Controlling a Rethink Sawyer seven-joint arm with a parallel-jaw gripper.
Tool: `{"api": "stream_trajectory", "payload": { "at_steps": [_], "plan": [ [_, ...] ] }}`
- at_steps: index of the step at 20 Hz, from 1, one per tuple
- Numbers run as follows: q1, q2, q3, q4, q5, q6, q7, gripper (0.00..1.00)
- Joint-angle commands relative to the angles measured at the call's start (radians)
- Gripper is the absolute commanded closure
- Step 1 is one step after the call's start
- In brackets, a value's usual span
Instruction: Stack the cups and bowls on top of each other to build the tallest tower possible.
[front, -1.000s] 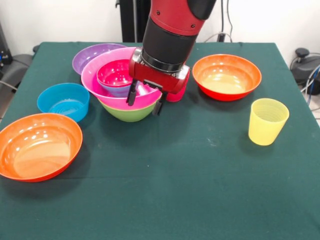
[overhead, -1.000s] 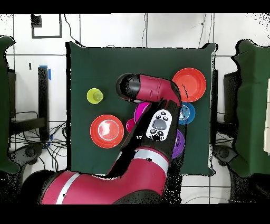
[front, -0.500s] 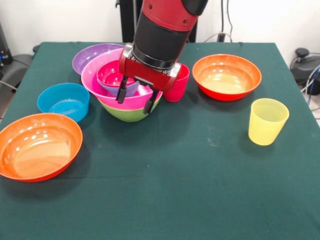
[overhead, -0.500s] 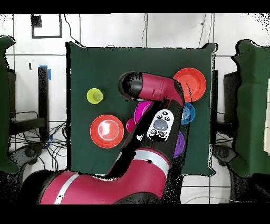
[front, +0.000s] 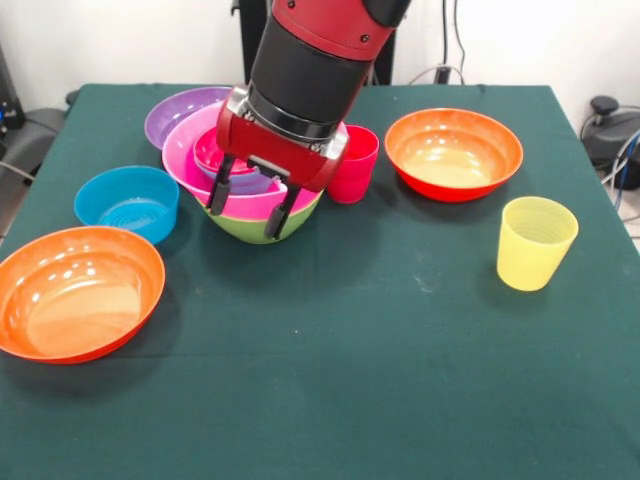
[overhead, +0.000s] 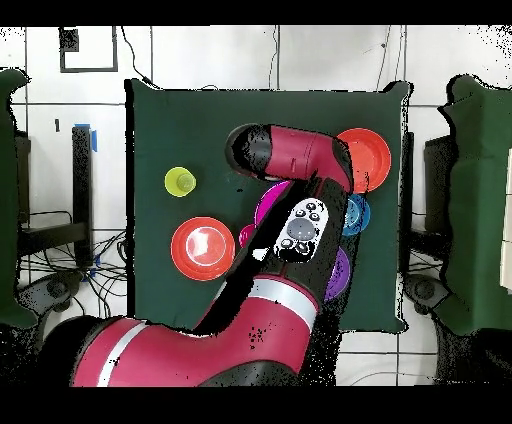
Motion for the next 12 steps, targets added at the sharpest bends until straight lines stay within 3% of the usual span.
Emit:
{"api": "stream_trajectory", "payload": {
  "at_steps": [1, 12],
  "plan": [
    [0.011, 0.059, 0.031, -0.107, -0.060, -0.032, 0.094, 0.00],
    [-0.006, 0.129, 0.013, -0.187, -0.058, -0.007, 0.059, 0.00]
  ]
}}
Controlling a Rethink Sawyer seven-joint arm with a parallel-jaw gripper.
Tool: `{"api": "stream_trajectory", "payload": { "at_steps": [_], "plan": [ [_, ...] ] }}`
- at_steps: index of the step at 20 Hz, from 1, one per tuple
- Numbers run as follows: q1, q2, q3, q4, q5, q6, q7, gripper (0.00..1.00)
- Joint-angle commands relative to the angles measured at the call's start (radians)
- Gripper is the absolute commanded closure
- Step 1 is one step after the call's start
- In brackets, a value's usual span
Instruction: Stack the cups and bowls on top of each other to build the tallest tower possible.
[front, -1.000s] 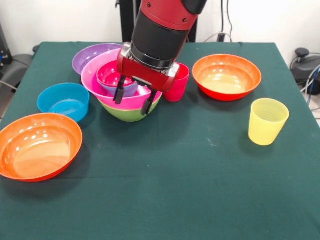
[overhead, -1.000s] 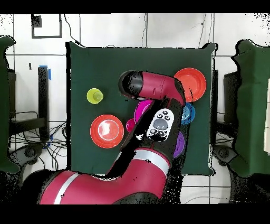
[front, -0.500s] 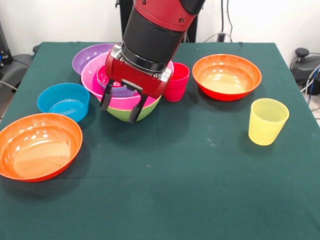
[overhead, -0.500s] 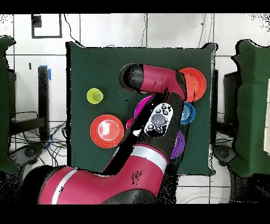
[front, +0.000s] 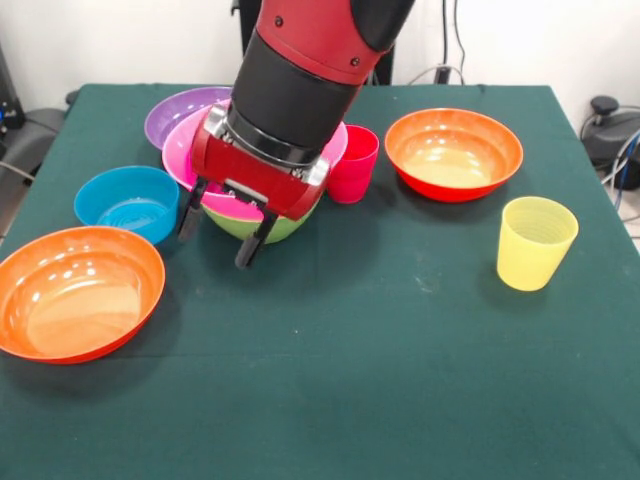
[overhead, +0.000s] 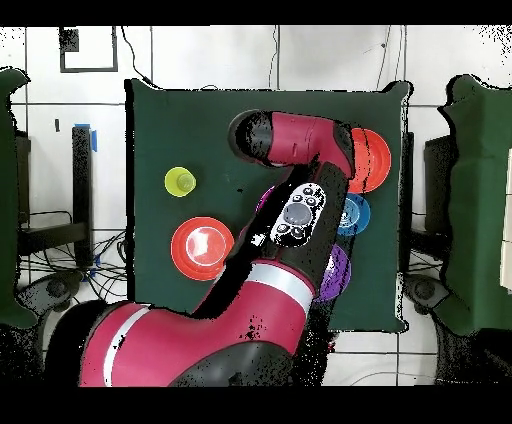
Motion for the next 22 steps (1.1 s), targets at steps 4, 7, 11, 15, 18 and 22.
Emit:
{"api": "stream_trajectory", "payload": {
  "at_steps": [4, 7, 11, 15, 18, 22],
  "plan": [
    [-0.017, 0.074, 0.072, -0.083, -0.059, 0.018, 0.033, 0.00],
    [-0.029, 0.099, 0.077, -0.109, -0.057, 0.024, 0.023, 0.00],
    [-0.047, 0.145, 0.084, -0.156, -0.056, 0.026, 0.012, 0.00],
    [-0.056, 0.177, 0.082, -0.197, -0.050, 0.033, 0.015, 0.00],
    [-0.063, 0.175, 0.085, -0.206, -0.048, 0.045, 0.003, 0.00],
    [-0.078, 0.161, 0.094, -0.212, -0.048, 0.066, -0.031, 0.00]
  ]
}}
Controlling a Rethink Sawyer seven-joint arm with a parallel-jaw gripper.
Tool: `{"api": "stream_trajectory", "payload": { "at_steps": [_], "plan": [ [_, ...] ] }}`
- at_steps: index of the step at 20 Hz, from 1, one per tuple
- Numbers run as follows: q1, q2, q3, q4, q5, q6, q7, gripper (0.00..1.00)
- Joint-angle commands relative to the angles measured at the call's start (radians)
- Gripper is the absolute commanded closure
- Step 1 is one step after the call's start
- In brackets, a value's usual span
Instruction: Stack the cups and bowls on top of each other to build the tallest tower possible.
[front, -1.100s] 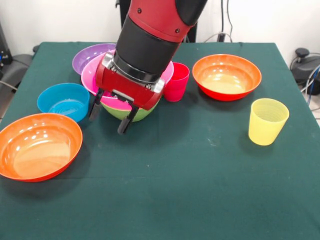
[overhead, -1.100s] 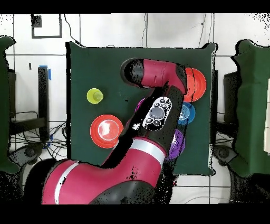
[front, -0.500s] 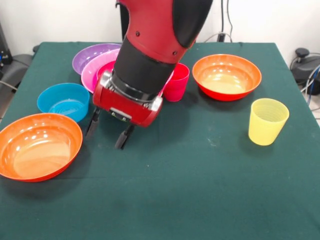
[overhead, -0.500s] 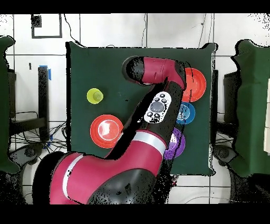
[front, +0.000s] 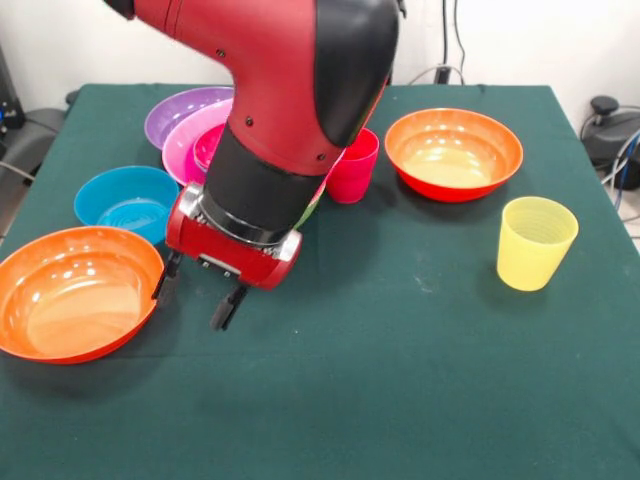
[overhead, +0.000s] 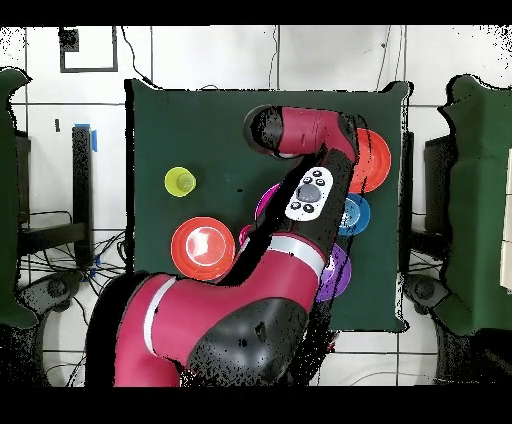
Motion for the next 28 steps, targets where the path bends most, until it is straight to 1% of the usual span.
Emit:
{"api": "stream_trajectory", "payload": {
  "at_steps": [1, 5, 11, 19, 22, 25, 28],
  "plan": [
    [-0.024, 0.003, 0.099, -0.040, -0.052, 0.055, -0.035, 0.00],
    [-0.033, 0.001, 0.107, -0.032, -0.056, 0.037, -0.048, 0.00],
    [-0.044, -0.009, 0.118, -0.021, -0.058, 0.036, -0.063, 0.00],
    [-0.072, -0.019, 0.144, -0.012, -0.065, 0.039, -0.115, 0.00],
    [-0.082, -0.011, 0.151, -0.024, -0.069, 0.050, -0.132, 0.00],
    [-0.086, 0.004, 0.154, -0.041, -0.069, 0.083, -0.141, 0.00],
    [-0.092, 0.013, 0.163, -0.039, -0.071, 0.080, -0.149, 0.00]
  ]
}}
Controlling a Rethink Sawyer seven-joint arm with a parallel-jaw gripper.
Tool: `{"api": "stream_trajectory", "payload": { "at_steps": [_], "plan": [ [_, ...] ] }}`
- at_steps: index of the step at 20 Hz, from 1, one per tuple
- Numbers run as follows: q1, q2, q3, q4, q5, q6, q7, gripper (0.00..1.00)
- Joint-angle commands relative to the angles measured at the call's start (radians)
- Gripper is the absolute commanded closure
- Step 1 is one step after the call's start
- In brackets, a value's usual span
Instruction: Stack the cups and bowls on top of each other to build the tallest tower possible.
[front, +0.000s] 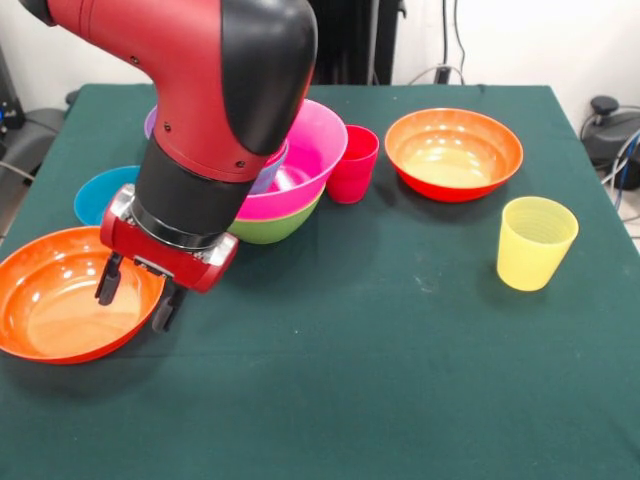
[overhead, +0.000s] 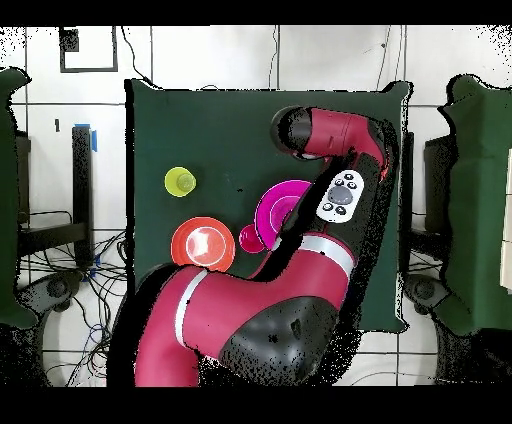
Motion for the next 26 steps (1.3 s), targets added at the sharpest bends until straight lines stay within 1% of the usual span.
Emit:
{"api": "stream_trajectory", "payload": {
  "at_steps": [1, 4, 12, 18, 23, 26],
  "plan": [
    [-0.019, 0.005, 0.152, -0.020, -0.073, 0.076, -0.151, 0.00],
    [-0.021, 0.014, 0.154, -0.025, -0.078, 0.072, -0.152, 0.00],
    [-0.018, -0.009, 0.170, 0.038, -0.087, 0.017, -0.136, 0.00],
    [-0.027, -0.008, 0.193, 0.055, -0.083, -0.002, -0.131, 0.00],
    [-0.036, -0.002, 0.215, 0.092, -0.073, -0.015, -0.100, 0.00],
    [-0.034, 0.000, 0.212, 0.085, -0.076, 0.000, -0.094, 0.00]
  ]
}}
